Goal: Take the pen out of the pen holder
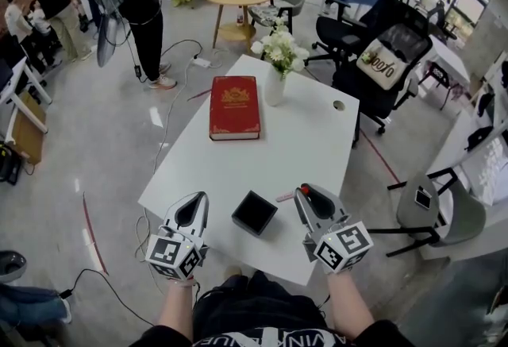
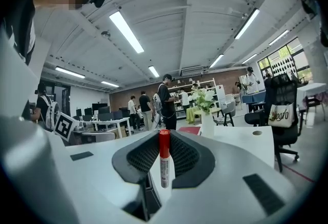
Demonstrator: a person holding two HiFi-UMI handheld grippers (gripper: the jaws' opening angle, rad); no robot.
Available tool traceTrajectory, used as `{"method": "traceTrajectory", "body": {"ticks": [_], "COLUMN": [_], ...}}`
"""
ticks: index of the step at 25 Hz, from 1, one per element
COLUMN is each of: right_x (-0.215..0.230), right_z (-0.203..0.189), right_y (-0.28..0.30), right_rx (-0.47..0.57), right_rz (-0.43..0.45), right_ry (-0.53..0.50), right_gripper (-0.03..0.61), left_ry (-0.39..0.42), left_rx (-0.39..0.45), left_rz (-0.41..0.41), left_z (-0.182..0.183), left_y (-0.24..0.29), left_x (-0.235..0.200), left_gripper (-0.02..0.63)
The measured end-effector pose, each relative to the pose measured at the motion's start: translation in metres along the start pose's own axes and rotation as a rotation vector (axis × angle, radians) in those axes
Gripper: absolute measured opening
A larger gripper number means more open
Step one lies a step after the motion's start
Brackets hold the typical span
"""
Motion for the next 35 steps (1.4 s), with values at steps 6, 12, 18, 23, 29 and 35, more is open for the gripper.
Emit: {"method": "traceTrajectory", "body": {"ticks": [6, 12, 18, 23, 29, 35], "right_x": [-0.001, -0.003, -0.007, -0.008, -0.01, -0.011], "right_z": [-0.009, -0.019, -0.025, -0.031, -0.039, -0.046], "right_y": [-0.003, -0.007, -0.009, -0.01, -0.012, -0.017], "right_rx": [-0.018, -0.042, -0.067, -0.084, -0.103, -0.125], "right_rz": [-0.009, -0.017, -0.017, -0.017, -0.02, -0.031], "right_ry": [0.002, 0.001, 0.004, 0.0, -0.009, -0.015], "right_gripper": [0.067, 0.067, 0.067, 0.067, 0.067, 0.067], "left_ry": [0.001, -0.006, -0.01, -0.014, -0.016, -0.018], "left_rx": [-0.003, -0.005, -0.004, -0.005, -0.007, -0.011], "left_rz": [0.006, 0.018, 0.025, 0.031, 0.034, 0.036], "left_z": [-0.005, -0.006, -0.007, -0.009, -0.011, -0.012], "left_y": [-0.006, -0.011, -0.017, -0.02, -0.022, -0.026], "left_x": [-0.001, -0.001, -0.002, -0.003, -0.004, -0.005], "left_gripper": [0.003, 0.003, 0.003, 0.003, 0.003, 0.003]}}
Point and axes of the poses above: the fingertips, and each gripper's own axes: y forward along the fingers, x to its right, z out of its top, the point moved 6 cm from there along -y, backward along the fingers, and after that the axes turned 6 degrees about -y, right-handed, at the moved point
